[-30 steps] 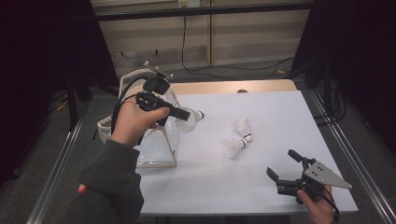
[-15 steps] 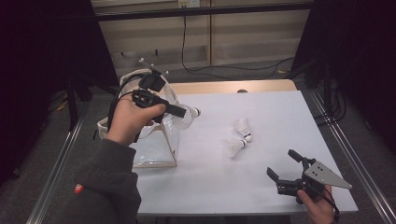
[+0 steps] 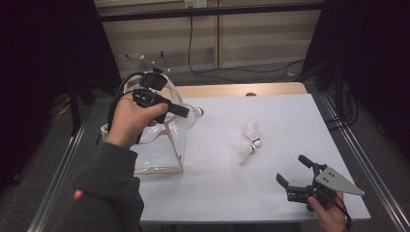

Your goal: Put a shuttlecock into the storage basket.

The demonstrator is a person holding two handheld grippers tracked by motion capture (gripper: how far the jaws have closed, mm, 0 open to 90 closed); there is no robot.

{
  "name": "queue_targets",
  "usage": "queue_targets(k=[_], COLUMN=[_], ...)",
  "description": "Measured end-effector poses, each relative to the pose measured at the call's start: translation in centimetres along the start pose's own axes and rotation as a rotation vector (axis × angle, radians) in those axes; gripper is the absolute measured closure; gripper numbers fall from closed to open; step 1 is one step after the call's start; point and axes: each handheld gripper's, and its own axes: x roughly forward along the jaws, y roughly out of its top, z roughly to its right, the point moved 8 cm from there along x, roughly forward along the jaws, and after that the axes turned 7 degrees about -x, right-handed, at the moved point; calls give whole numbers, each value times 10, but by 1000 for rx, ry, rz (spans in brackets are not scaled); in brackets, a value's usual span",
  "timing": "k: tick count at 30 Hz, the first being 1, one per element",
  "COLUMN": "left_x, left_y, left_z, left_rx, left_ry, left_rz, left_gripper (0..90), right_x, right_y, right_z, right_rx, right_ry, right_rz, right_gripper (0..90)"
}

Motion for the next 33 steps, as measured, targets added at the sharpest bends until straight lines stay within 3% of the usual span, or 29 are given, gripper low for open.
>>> queue_targets(k=[22, 33], left_x=[-9, -13], left_y=[6, 9], left_z=[-19, -25], left_rx=[-56, -64], left_ry=[37, 57], left_rz=[19, 24], left_gripper=[896, 896], right_x=[0, 0], right_y=[1, 1], right_z=[0, 0], right_rx=[-4, 2], right_ry=[-1, -4], right_rz=[6, 8], right_gripper=[19, 19])
